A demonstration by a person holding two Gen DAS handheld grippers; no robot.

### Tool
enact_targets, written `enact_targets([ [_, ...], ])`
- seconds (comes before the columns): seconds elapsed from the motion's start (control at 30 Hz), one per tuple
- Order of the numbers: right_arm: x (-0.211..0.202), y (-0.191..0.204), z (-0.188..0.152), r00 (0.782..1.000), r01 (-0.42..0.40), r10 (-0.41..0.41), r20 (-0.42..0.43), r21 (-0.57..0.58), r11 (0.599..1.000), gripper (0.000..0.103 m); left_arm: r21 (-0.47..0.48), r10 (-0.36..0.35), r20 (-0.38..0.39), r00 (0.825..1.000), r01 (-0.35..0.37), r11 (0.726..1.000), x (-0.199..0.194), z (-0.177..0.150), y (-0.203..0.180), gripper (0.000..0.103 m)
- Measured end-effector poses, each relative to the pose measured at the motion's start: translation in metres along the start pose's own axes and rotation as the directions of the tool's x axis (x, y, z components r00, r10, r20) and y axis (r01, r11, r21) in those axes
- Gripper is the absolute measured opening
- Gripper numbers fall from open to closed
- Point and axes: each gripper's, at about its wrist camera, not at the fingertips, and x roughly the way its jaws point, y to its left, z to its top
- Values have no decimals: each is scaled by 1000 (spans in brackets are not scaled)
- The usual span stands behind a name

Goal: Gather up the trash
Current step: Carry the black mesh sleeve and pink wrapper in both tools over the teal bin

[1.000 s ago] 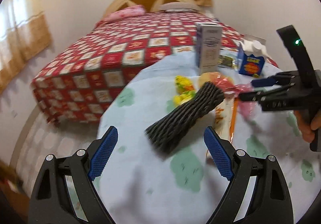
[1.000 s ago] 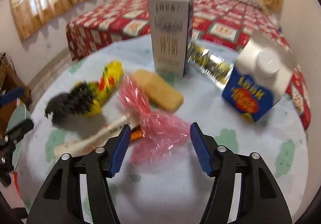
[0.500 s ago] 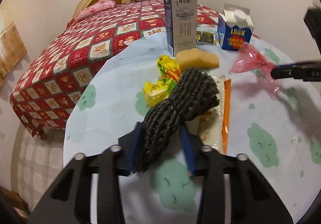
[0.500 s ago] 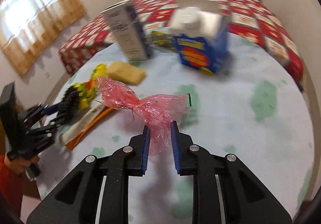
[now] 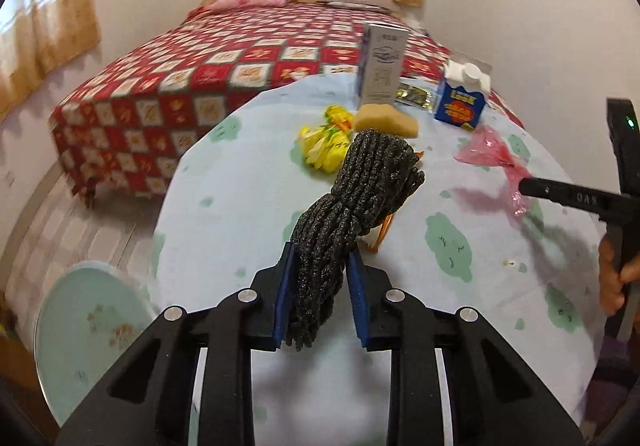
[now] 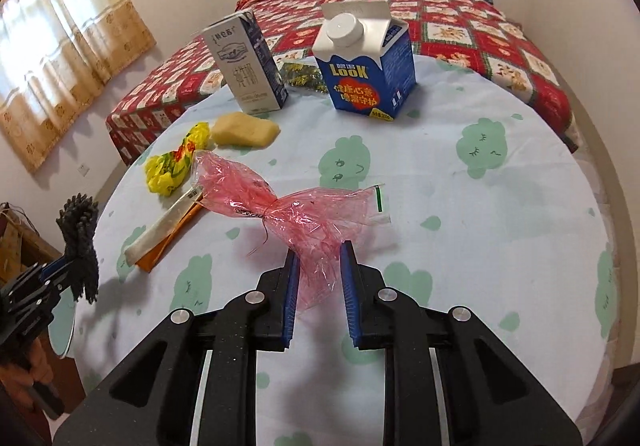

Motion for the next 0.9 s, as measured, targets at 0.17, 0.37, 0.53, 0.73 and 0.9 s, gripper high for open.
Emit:
enact_targets([
  [0.17,-11,6,-9,999,24,-24,21,-3,1000,21,-50,37,-1,999,-37,998,-16,-11,-4,25],
  [0.37,-24,17,-18,999,13,-13,34,-1,1000,21,-75,48,3,999,-48,996,-30,-21,-10,25],
  [0.53,-31,30,-25,999,11,-10,35,-18,1000,21,-84,73,14,997,-71,994,-44,-25,-12,25],
  [0.73,-39,47,-31,999,9,-7,48,-33,999,21,-102,73,21,997,-70,992,-55,-31,-13,24],
  [0.9,-45,64,-36,999,0,2,50,-56,998,21,-120,101,23,995,-97,988,-63,-37,-11,24],
])
